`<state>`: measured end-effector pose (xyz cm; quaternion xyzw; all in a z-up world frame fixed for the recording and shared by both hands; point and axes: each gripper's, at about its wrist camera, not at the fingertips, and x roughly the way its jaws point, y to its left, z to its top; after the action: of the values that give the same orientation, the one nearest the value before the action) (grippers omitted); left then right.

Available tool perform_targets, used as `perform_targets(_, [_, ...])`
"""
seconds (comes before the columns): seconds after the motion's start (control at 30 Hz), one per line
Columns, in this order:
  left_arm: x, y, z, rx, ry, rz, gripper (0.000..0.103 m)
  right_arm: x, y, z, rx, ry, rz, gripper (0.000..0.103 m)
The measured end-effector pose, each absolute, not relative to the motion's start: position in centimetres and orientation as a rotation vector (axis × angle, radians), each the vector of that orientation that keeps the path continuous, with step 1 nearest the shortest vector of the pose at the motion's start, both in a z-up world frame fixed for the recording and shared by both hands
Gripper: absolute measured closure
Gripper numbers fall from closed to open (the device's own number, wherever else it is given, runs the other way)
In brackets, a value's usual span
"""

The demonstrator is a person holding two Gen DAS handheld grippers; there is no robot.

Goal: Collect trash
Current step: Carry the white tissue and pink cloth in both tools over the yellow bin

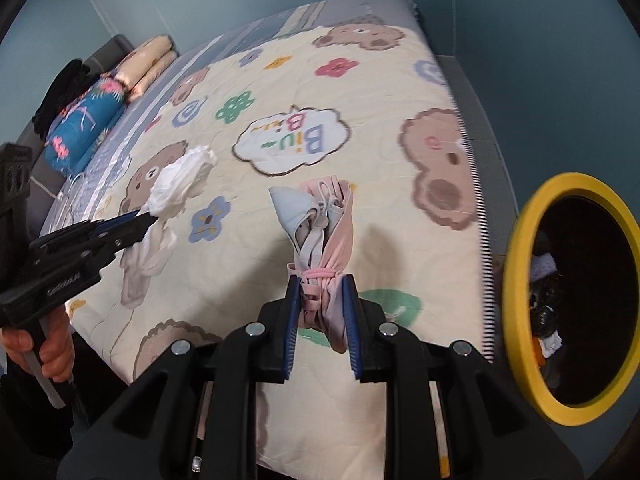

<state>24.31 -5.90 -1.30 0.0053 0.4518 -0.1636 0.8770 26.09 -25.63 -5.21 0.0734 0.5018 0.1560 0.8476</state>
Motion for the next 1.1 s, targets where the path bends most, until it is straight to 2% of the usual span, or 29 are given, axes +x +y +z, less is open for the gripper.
perform_targets(0.7, [25.7,-22.8,1.0,0.17,0.845,-0.553,0.083,25.5,-42.4,-4.1,0.291,0.943,0.034,0.083])
perform_targets(1.1, [27.7,-30.3,-0.8,0.194,0.876,-0.632,0.083,24.7,-49.3,-4.2,0.337,0.909,-0.063,0.082])
